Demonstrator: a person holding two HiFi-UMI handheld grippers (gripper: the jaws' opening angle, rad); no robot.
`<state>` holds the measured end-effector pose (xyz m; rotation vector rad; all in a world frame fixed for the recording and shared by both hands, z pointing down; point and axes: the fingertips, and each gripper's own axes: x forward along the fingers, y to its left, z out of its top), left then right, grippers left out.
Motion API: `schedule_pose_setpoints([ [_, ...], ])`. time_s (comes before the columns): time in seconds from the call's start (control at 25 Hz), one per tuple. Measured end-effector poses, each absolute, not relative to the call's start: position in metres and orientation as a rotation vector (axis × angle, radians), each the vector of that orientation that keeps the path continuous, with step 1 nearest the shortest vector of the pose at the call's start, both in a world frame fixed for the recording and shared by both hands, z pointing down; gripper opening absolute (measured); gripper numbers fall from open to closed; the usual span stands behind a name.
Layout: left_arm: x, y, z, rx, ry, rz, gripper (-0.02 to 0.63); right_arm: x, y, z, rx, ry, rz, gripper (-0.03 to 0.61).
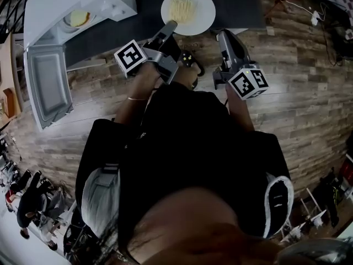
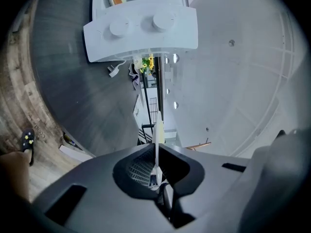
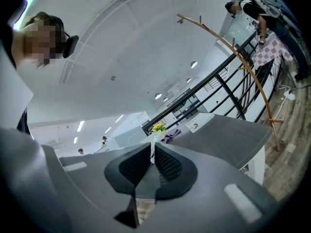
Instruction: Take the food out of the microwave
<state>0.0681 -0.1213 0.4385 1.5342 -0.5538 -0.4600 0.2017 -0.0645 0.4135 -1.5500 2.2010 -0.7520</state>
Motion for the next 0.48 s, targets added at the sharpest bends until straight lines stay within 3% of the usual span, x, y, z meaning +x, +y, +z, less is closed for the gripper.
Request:
schedule_pose_setpoints([
  [0.48, 0.080, -0.146, 0.454, 1.504, -0.591, -0.463, 0.015, 0.204, -0.097, 0.417, -1.454, 2.277, -0.750, 0.014],
])
